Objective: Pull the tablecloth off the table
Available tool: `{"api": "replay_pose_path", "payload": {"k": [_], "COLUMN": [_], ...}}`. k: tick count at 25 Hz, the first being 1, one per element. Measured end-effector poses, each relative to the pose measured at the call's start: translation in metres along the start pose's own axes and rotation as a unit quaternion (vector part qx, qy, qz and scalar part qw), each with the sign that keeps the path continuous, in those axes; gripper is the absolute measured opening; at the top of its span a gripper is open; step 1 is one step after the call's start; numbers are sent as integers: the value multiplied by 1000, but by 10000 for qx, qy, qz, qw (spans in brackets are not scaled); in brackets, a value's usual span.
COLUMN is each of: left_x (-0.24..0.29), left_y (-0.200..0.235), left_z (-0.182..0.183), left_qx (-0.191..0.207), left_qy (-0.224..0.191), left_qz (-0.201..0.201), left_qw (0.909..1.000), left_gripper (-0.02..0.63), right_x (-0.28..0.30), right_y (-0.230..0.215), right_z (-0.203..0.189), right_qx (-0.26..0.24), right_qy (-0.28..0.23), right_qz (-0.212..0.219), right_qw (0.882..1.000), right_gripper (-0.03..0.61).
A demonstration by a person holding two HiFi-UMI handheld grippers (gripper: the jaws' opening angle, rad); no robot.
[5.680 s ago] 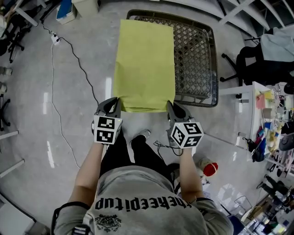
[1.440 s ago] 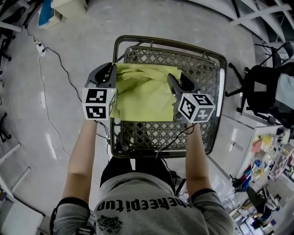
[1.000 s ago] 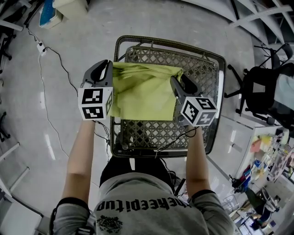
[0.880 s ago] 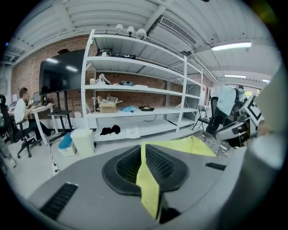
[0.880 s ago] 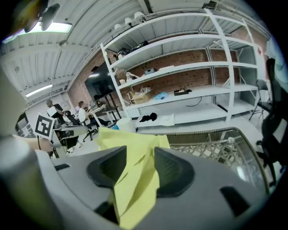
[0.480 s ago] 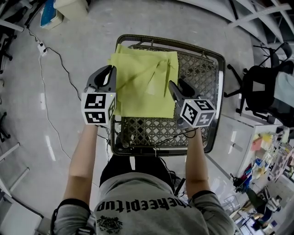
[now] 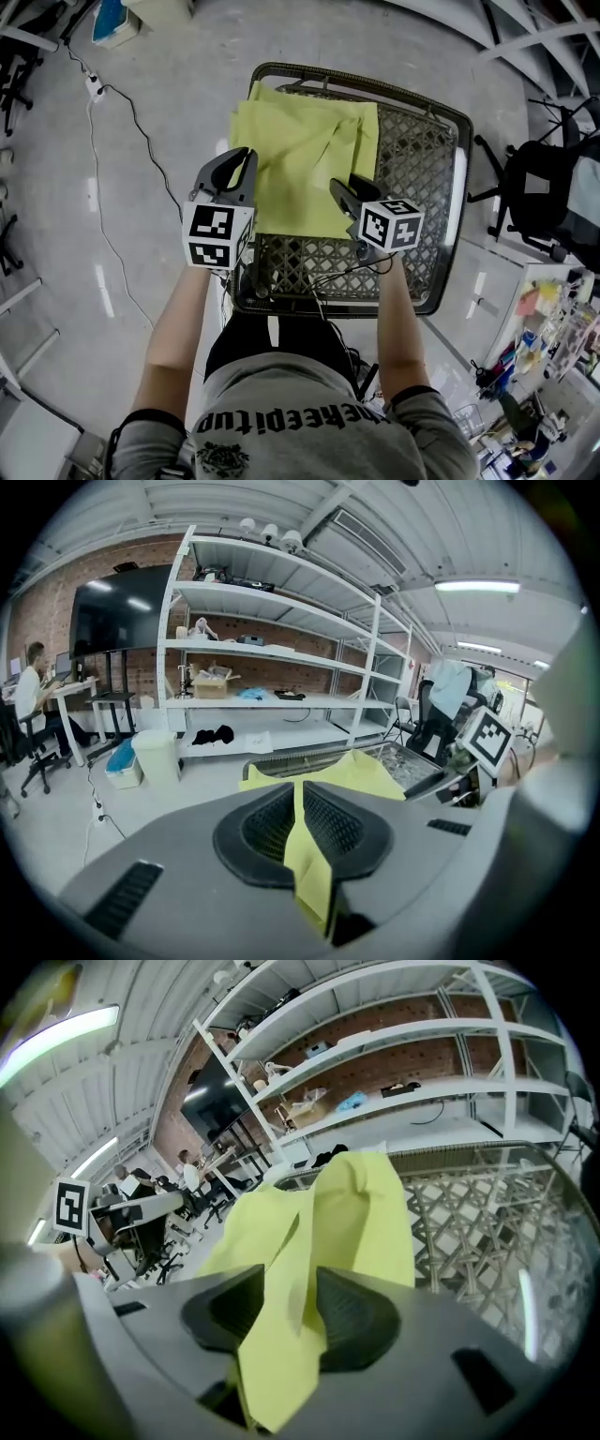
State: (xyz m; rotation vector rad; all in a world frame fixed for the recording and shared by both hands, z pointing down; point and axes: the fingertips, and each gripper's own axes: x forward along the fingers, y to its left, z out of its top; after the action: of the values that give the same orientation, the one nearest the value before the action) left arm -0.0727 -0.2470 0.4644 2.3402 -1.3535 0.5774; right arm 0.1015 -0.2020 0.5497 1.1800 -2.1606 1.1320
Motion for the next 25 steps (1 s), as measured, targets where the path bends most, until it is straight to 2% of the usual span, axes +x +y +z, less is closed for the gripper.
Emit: {"api": "replay_pose_path", "payload": {"k": [2, 3, 5, 6, 11, 15, 25], "left_x": [-1, -2, -3, -4, -12, -18, -32], "left_y": [-5, -6, -9, -10, -12, -11, -3], "left_z": [-4, -6, -11, -12, -16, -20, -27], "left_qx": [11, 5, -23, -39, -127, -195, -270], "left_qy": [37, 56, 83, 87, 63, 71, 61], "left_qz": [-54, -75, -107, -119, -130, -138, -98], "left_qw": [10000, 10000, 9999, 9999, 9998, 9997, 9996], "left_gripper": [38, 38, 38, 38, 38, 38, 39], "right_x": [6, 9, 12, 13, 15, 18, 33], "right_y": [8, 11, 17, 20, 42, 59, 85], "right_z": [0, 1, 4, 7, 22, 50, 124], "right_qx": [-88, -135, -220, -246, -378, -530, -1127], "right_qy": [87, 111, 97, 80, -8, -247, -767], "right_qz": [77, 98, 133, 186, 560, 714, 720], "right_qw": [9999, 9998, 9996, 9995, 9977, 9957, 9880], "right_gripper": [158, 130, 31, 17, 12, 12, 12]}}
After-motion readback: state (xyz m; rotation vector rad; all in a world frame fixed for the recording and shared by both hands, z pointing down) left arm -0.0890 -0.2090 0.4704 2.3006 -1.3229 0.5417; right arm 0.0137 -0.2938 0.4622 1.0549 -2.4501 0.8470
